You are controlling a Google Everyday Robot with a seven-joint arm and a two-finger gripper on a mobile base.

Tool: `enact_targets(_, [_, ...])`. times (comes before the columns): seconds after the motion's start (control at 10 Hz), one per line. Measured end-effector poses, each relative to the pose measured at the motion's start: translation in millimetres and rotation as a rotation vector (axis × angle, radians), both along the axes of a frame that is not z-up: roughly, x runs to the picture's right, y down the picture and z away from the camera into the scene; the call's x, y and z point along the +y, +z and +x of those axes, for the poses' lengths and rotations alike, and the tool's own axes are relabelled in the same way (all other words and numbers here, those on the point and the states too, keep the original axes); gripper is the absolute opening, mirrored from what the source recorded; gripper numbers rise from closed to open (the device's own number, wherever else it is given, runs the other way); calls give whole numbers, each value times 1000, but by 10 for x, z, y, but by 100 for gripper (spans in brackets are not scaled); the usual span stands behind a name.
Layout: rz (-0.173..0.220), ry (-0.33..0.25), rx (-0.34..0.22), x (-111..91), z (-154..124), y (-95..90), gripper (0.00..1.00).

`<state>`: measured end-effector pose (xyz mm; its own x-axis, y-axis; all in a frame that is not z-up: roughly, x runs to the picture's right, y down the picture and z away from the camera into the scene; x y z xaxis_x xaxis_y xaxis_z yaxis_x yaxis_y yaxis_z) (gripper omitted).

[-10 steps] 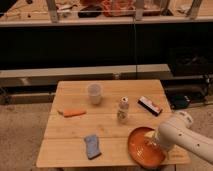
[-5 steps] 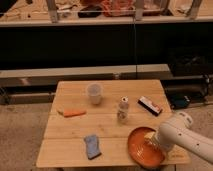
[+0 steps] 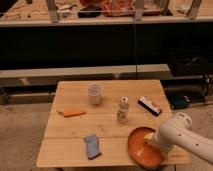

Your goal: Pick up the ceramic bowl

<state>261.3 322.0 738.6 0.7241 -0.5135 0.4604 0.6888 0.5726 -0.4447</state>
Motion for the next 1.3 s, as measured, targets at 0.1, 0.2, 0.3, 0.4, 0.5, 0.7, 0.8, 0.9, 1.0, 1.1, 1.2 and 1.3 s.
enact_targets(0.1, [-3,1,-1,12,-4,2,72])
enact_targets(0.2, [-6,4,0,33,4,0,64])
enact_targets(0.3, [-7,5,0,44,6,2,57])
enact_targets(0.4, [-10,7,0,60,7,3,46])
enact_targets(0.5, [-11,8,-1,76,11,2,36])
enact_targets(0.7, [-12,8,-1,110,45,-13,16])
enact_targets(0.8, [-8,10,-1,107,48,-18,8])
enact_targets(0.9, [-7,4,-1,103,41,-34,1])
enact_targets(1.0, [-6,-2,2,83,39,-54,0])
enact_targets(1.1, [-2,-7,6,49,50,-90,0])
enact_targets(1.2, [6,-15,13,-12,75,-151,0])
enact_targets(1.3, [9,-17,15,-42,86,-194,0])
